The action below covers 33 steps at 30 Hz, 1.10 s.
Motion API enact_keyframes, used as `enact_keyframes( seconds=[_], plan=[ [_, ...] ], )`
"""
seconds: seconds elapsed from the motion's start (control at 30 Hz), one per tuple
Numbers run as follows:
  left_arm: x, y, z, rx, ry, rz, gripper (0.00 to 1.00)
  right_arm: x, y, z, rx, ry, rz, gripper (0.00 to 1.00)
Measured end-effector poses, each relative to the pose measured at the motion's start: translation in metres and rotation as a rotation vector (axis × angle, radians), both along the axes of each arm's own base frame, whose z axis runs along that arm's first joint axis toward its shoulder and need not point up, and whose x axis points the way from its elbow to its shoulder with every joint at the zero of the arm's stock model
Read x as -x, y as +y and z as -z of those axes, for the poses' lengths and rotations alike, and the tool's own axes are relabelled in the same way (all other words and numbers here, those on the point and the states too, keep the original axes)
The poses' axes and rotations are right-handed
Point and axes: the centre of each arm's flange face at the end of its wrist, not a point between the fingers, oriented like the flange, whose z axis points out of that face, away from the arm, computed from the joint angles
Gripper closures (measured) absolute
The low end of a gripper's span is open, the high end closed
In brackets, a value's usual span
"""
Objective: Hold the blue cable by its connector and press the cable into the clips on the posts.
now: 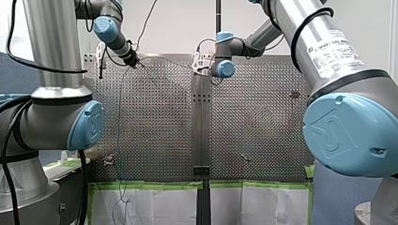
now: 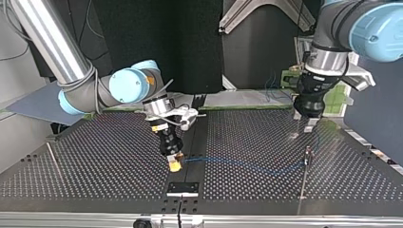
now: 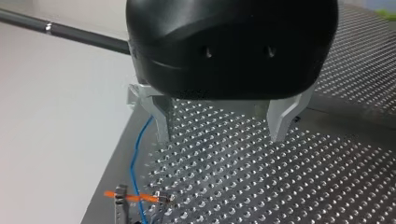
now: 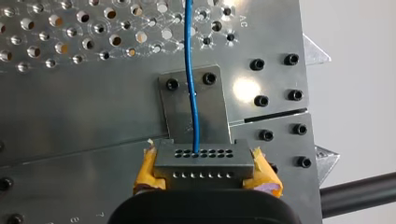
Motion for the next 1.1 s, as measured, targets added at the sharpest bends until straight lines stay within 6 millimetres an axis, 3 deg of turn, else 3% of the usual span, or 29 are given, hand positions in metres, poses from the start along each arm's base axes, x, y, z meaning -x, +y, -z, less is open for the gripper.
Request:
enact_keyframes(
  seconds=[0.33, 1.1],
  plan=[
    [-0.006, 0.002, -0.021, -0.059, -0.111, -0.024, 0.00, 0.000, 0.000, 0.000, -0.001, 0.001, -0.003, 1.00],
    [-0.013, -0.002, -0.016, -0.087, -0.118, -0.039, 0.00, 0.002, -0.002, 0.000, -0.002, 0.004, -0.004, 1.00]
  ],
)
